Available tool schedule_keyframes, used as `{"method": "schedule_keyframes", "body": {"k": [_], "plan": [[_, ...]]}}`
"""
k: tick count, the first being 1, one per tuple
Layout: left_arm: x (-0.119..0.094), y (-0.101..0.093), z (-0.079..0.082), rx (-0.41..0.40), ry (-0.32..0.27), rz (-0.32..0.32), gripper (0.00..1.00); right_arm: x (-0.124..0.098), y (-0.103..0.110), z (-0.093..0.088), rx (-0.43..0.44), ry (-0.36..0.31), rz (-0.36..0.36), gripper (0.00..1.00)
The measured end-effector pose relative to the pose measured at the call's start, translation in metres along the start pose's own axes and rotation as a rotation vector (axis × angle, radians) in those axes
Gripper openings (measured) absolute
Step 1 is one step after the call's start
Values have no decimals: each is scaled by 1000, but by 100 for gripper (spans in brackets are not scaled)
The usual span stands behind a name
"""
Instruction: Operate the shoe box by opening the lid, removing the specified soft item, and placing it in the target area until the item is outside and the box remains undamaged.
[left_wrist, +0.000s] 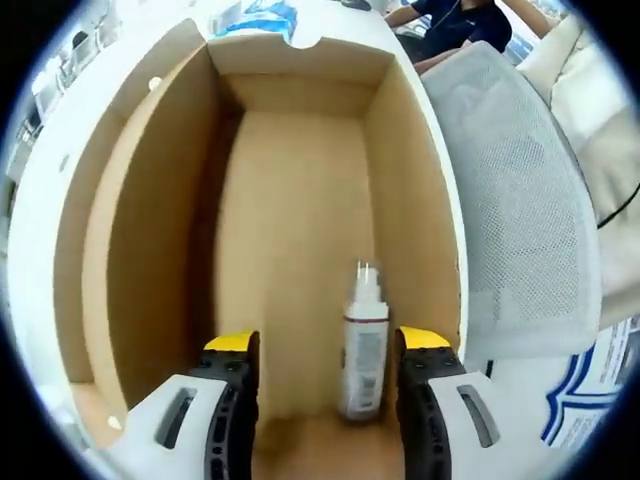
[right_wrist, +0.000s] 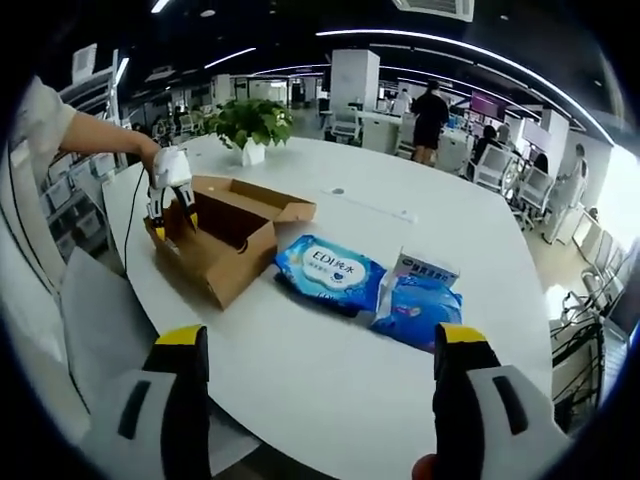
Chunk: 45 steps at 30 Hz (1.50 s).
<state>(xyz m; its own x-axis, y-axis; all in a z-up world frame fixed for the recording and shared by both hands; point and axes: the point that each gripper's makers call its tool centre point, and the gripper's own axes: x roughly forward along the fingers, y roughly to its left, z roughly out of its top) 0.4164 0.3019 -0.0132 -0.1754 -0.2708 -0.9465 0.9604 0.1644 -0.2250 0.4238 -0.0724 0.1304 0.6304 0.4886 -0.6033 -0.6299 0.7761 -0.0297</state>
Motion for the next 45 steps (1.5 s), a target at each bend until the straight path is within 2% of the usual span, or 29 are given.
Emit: {"method": "schedule_keyframes", "body": {"k": [4,12,16,21,25,33,45], "plan": [[6,-4,-1,33,23,-18,47,-2,-2,-2,3,3,-6,88],[14,-2,-2,39,37,4,44,-3,-7,-1,8,-1,-22,86],[17,2,-4,44,40,25,36,-2,-7,2,3,-7,-21,86],[18,0,-4,51,38,39,31,0,-4,6,-2,-13,-14,85],[19,5,1,47,18,80,19,1,-2,5,-5,-10,-7,85],[16,8,2,56,15,94,18,3,2,3,-10,-2,4,84],[6,9,1,3,13,110,18,3,4,7,-6,-22,15,82]]}}
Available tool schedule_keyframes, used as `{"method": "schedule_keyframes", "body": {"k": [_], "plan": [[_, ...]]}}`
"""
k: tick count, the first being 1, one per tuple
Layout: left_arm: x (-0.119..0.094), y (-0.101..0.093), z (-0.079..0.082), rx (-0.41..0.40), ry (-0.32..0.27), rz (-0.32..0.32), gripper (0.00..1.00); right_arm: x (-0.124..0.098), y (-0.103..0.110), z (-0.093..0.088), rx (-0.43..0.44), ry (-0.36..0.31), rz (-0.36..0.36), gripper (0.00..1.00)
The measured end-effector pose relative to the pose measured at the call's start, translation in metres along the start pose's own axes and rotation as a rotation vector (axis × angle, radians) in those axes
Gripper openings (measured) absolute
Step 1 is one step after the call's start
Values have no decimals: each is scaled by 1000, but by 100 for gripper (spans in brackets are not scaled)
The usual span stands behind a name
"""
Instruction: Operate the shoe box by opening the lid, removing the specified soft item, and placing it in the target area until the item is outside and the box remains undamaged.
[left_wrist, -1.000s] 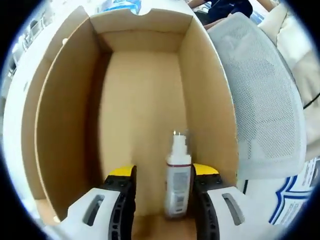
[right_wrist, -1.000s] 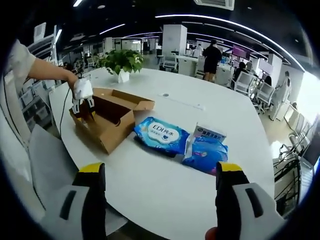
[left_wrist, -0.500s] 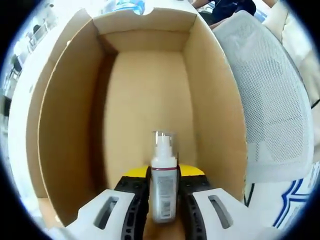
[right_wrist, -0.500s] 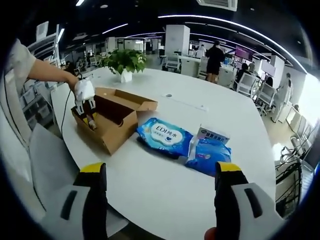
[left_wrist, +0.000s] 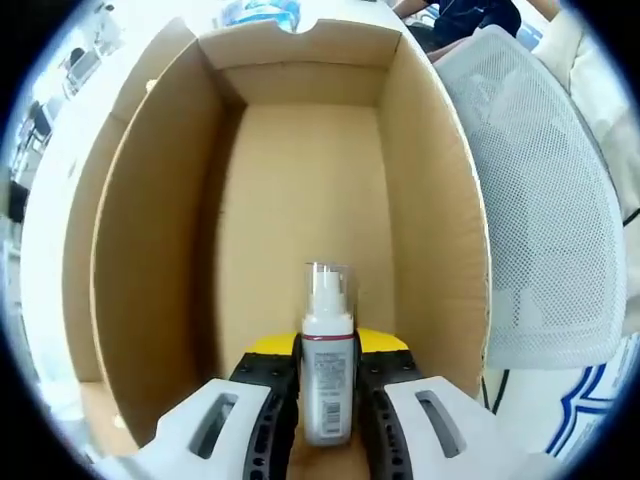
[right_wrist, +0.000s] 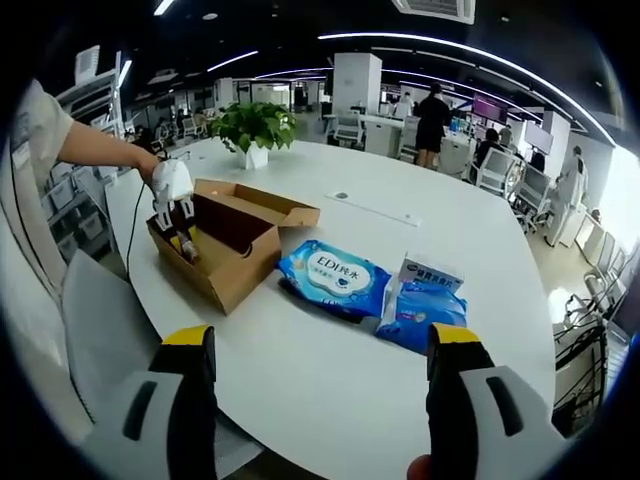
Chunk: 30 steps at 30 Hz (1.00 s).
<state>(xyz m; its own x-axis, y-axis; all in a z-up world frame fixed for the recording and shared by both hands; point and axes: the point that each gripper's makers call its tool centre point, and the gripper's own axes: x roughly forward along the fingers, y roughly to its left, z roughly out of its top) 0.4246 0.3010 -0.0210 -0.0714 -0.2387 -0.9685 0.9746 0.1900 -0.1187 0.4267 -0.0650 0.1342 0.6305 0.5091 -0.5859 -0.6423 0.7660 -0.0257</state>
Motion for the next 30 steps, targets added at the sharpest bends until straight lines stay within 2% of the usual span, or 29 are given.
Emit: {"method": "schedule_keyframes", "body": {"k": [16,21,30], "plan": [[-26,8,17,-35,-81,67,18,12,17,11,-23,-15,57,80],[-37,8,28,-25,-109,83,18,18,26,15,-38,-17,91,76],[-53,4,57,14,-177,102,18,29,47,21,-59,-29,147,70]]}}
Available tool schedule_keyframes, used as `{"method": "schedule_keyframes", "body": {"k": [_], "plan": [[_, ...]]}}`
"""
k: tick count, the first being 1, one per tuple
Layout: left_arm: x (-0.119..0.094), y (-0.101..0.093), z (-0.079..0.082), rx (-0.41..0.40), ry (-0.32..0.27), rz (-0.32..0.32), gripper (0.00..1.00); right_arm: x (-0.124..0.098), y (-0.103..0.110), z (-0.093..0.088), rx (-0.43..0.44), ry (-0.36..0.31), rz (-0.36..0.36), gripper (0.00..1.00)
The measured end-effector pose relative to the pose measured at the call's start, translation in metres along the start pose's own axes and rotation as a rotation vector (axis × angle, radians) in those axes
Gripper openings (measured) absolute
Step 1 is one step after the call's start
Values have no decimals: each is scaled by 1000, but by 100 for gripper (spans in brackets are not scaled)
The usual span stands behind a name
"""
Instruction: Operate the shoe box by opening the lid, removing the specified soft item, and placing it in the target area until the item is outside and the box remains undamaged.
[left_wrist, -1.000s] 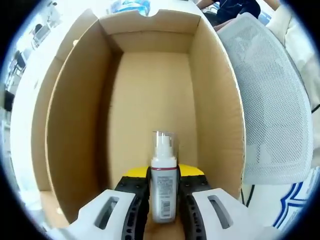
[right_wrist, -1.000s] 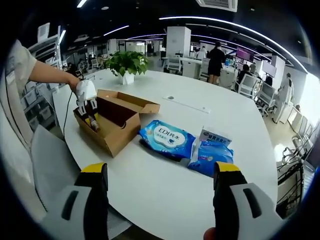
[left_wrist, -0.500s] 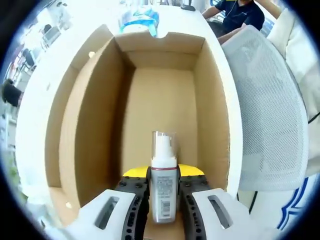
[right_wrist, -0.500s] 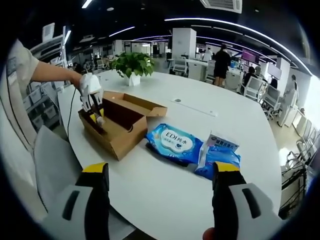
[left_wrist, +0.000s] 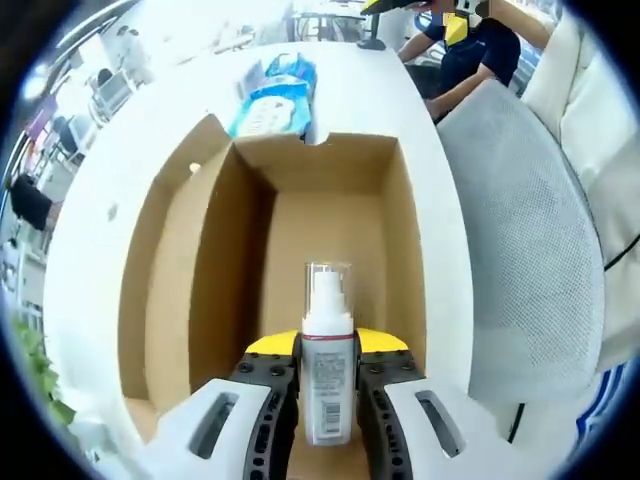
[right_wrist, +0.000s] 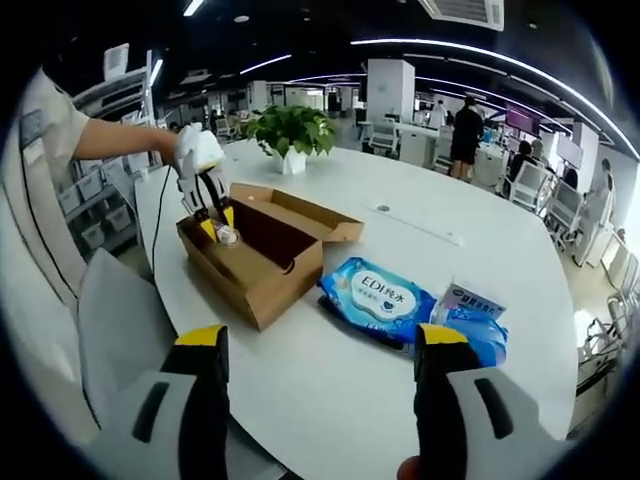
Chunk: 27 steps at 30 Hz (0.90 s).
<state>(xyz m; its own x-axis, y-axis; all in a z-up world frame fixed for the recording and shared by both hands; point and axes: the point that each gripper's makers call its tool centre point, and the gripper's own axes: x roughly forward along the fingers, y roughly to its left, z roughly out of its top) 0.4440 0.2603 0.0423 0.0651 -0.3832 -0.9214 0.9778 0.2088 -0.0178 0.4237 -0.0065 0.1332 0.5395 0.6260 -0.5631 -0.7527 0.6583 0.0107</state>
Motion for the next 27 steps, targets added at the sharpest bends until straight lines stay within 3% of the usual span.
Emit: {"method": "schedule_keyframes", "body": {"k": [11,22,27], "plan": [[-12,-12,32,59,-63,-20,18,13,20,9,-22,-29,74,59],[-19,-43,67,123,-133,-106,18,27,46,22,-87,-56,159,41],[-19,-51,76,142,-145,-128,18,35,60,28,-117,-72,204,40]]}}
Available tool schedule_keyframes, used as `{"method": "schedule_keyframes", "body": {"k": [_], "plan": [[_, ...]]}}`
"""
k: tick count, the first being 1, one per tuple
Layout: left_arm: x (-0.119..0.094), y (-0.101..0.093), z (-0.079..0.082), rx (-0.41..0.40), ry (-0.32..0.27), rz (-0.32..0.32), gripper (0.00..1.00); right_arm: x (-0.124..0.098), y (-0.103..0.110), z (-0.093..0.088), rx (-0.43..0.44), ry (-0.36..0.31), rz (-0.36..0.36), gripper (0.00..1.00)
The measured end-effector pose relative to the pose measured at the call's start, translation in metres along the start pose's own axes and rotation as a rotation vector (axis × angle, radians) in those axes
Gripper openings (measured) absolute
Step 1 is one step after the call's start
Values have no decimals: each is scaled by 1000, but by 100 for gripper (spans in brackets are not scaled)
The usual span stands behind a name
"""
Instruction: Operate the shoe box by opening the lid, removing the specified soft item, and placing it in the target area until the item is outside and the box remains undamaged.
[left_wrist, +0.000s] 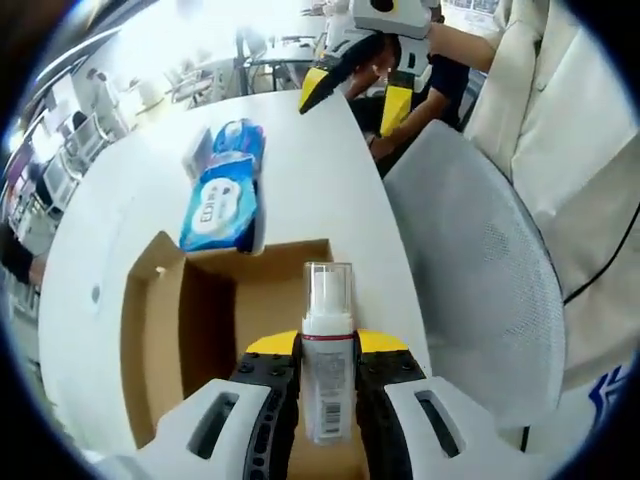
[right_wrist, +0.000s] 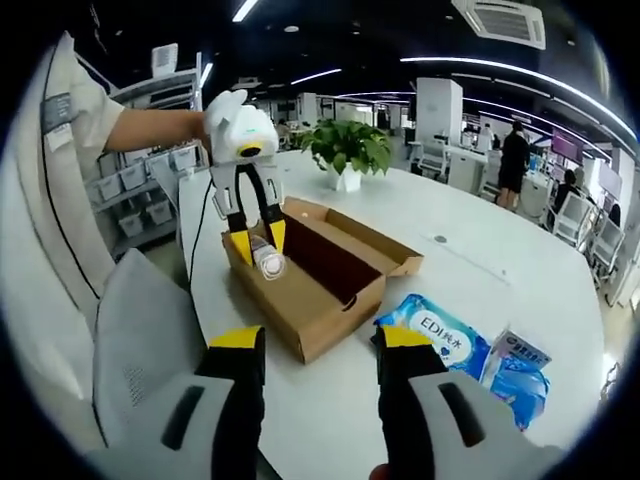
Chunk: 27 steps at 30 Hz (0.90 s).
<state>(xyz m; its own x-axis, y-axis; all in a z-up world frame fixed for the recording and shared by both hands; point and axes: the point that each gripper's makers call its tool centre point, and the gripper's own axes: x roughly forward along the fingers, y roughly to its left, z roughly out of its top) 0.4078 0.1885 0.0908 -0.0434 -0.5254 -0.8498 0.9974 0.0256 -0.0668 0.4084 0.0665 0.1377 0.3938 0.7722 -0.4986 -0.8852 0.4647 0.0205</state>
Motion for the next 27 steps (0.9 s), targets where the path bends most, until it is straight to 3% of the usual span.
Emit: {"method": "schedule_keyframes", "body": {"k": [15,27], "plan": [[3,-11,25,42,-46,-52,18,26,32,15,-91,-4,125,33],[7,-24,49,73,-104,-111,18,35,48,23,-143,-25,166,24]]}}
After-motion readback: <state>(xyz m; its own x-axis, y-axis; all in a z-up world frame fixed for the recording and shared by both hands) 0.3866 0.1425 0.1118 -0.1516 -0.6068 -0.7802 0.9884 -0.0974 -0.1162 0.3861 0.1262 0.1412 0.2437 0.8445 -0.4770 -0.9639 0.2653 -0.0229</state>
